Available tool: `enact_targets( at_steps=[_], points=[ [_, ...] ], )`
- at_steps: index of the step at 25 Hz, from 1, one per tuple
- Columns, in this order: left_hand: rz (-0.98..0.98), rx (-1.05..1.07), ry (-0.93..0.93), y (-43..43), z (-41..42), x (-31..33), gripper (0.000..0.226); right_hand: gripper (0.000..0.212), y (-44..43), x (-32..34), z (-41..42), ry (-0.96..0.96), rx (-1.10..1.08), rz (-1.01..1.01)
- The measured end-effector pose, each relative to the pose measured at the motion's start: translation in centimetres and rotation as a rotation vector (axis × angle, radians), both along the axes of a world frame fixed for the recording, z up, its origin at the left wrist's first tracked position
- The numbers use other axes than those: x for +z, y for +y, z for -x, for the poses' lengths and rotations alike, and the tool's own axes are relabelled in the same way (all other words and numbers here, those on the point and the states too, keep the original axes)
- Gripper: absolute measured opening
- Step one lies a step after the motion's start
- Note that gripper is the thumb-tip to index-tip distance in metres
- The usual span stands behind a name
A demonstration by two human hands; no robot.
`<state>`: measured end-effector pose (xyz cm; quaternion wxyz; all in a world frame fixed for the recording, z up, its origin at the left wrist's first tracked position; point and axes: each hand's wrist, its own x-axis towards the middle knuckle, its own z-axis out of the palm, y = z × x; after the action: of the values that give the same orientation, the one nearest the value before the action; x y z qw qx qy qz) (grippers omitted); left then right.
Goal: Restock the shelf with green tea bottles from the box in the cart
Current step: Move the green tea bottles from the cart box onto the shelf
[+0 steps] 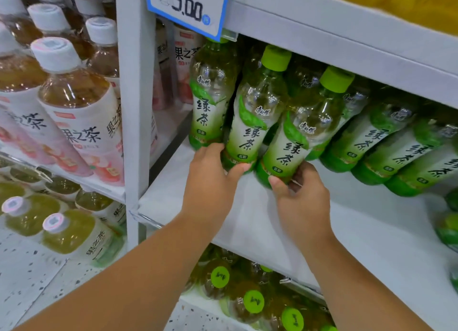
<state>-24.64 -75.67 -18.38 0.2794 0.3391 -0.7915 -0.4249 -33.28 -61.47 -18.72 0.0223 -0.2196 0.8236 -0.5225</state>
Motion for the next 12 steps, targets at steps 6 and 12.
enact_targets(
  at_steps=[6,12],
  points=[
    [0.013,0.105,0.082,0.7,0.4,-0.8,0.046,0.042,-0.2,-0.8,-0.1,0.006,0.011,0.059],
    [0.001,0.126,0.034,0.4,0.6,-1.1,0.047,0.044,-0.7,-0.8,0.2,0.064,0.003,-0.13]
  ],
)
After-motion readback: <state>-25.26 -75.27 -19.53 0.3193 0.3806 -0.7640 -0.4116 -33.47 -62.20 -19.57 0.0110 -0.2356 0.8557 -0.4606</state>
